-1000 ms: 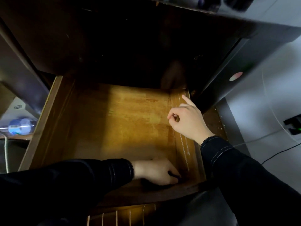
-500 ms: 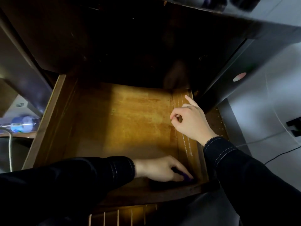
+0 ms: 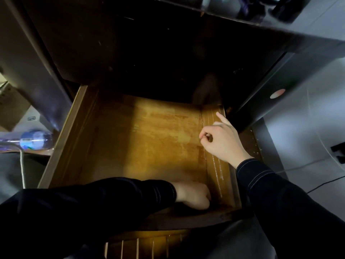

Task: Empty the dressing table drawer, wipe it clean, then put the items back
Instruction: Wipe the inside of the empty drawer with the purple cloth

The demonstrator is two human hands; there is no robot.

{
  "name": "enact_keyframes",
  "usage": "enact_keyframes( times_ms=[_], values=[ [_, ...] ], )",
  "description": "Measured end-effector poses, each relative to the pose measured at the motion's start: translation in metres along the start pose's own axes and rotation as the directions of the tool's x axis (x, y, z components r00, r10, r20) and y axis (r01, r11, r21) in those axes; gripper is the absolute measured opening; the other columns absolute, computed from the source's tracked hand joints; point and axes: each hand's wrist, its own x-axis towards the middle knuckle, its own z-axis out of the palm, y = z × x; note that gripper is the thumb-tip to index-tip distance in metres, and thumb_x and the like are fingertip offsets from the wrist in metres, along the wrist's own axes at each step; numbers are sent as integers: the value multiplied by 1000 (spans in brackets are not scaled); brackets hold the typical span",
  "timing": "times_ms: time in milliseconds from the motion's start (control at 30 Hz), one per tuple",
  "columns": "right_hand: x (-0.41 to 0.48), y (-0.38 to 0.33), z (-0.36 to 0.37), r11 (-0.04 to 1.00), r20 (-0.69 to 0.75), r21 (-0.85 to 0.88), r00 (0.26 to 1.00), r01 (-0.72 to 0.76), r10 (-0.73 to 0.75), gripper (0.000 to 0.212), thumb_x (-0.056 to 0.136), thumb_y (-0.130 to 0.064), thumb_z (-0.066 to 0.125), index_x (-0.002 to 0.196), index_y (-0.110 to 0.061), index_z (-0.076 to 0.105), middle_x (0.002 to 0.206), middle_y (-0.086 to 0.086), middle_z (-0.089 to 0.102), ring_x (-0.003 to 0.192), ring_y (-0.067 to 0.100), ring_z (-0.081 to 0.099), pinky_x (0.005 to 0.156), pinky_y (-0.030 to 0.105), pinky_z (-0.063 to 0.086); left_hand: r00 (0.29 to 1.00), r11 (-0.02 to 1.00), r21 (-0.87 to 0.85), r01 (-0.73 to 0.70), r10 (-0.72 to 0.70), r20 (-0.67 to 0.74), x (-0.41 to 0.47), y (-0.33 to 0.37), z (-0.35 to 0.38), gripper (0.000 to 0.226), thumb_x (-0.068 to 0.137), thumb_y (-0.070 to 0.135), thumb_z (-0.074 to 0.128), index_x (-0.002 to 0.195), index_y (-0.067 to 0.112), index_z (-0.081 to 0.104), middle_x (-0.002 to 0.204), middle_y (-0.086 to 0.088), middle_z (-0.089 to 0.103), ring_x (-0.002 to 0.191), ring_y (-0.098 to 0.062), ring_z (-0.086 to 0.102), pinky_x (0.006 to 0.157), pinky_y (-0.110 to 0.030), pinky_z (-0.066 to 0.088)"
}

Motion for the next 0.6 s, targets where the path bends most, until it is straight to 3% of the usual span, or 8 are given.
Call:
enact_keyframes(
  times_ms=[133, 233, 333, 400, 500, 600],
  values=[
    [0, -1, 1, 1000, -9, -3, 1000, -3, 3, 17, 89, -21, 64, 76, -28, 73, 60, -12, 57, 83, 16, 65, 115, 9, -17, 997, 997, -76, -16, 22, 79, -9, 1, -10, 37, 99, 12, 47, 133, 9, 60, 137, -10, 59, 120, -27, 56, 96, -36, 47],
    [1, -1, 1, 1000, -22, 4, 1000, -13, 13, 17, 89, -21, 64, 76, -29, 72, 59, -11, 56, 87, 17, 65, 113, 8, -19, 985, 950, -285, -130, 157, 74, -29, -1, -23, 40, 100, 11, 52, 139, 12, 57, 142, -7, 57, 120, -16, 53, 97, -22, 42],
    [1, -1, 2, 1000, -28, 17, 999, -16, 16, 17, 89, -22, 63, 76, -28, 72, 57, -10, 55, 88, 16, 64, 112, 7, -19, 967, 872, -440, -213, 252, 31, -45, 0, -25, 37, 100, 9, 53, 136, 12, 60, 136, -9, 61, 115, -16, 58, 101, -22, 45],
    [2, 0, 2, 1000, -26, 19, 1000, -11, 12, 17, 91, -23, 61, 78, -29, 72, 58, -9, 56, 84, 11, 61, 114, 10, -18, 976, 910, -358, -211, 217, -23, -42, 2, -19, 35, 101, 14, 53, 134, 13, 62, 135, -5, 62, 116, -15, 58, 99, -20, 44],
    [3, 1, 4, 1000, -16, 27, 1000, -9, 9, 18, 92, -26, 59, 79, -30, 71, 58, -8, 58, 79, 5, 57, 119, 16, -13, 997, 986, -144, -79, 78, -10, -28, 0, -9, 35, 102, 21, 48, 132, 12, 63, 134, -5, 62, 118, -23, 57, 97, -27, 44],
    [2, 1, 5, 1000, -12, 26, 1000, -7, 7, 19, 93, -26, 58, 78, -30, 70, 58, -7, 58, 74, 4, 54, 122, 21, -8, 999, 999, 14, 32, -31, -31, -17, -3, -3, 24, 99, 20, 47, 110, 9, 65, 109, -8, 64, 92, -25, 56, 81, -31, 47]
  ],
)
